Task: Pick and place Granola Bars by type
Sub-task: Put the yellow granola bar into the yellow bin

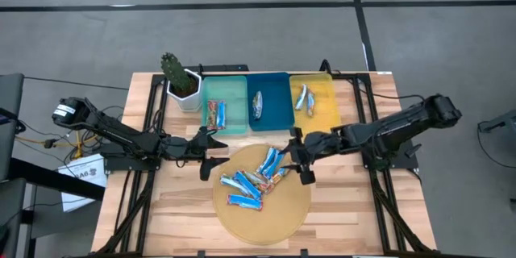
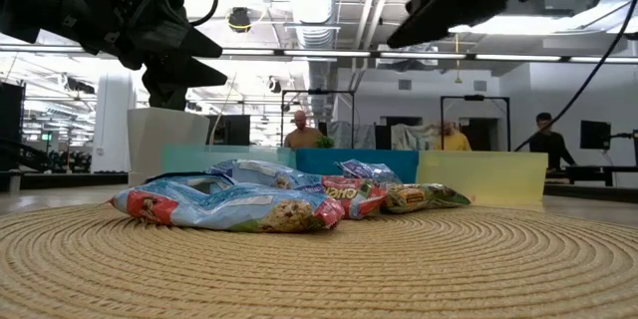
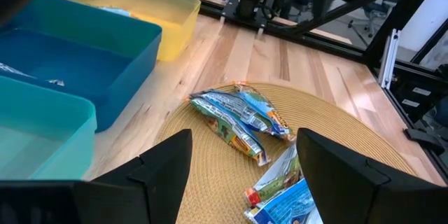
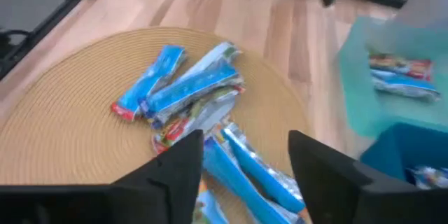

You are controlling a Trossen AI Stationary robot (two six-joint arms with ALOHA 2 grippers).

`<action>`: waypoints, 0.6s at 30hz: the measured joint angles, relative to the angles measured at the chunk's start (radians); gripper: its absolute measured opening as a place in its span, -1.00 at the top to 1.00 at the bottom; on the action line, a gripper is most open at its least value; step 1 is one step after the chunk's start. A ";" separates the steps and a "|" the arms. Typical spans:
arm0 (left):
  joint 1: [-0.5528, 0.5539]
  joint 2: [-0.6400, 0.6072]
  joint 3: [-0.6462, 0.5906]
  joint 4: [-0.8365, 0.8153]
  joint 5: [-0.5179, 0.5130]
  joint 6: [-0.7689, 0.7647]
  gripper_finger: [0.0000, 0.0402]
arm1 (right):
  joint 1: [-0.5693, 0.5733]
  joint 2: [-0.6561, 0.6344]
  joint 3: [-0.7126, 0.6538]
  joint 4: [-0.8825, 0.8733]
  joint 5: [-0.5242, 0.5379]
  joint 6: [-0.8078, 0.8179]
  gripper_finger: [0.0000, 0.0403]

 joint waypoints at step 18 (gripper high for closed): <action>0.000 0.000 0.000 0.010 0.000 -0.002 -0.24 | 0.063 0.182 0.002 -0.146 -0.001 -0.025 -0.03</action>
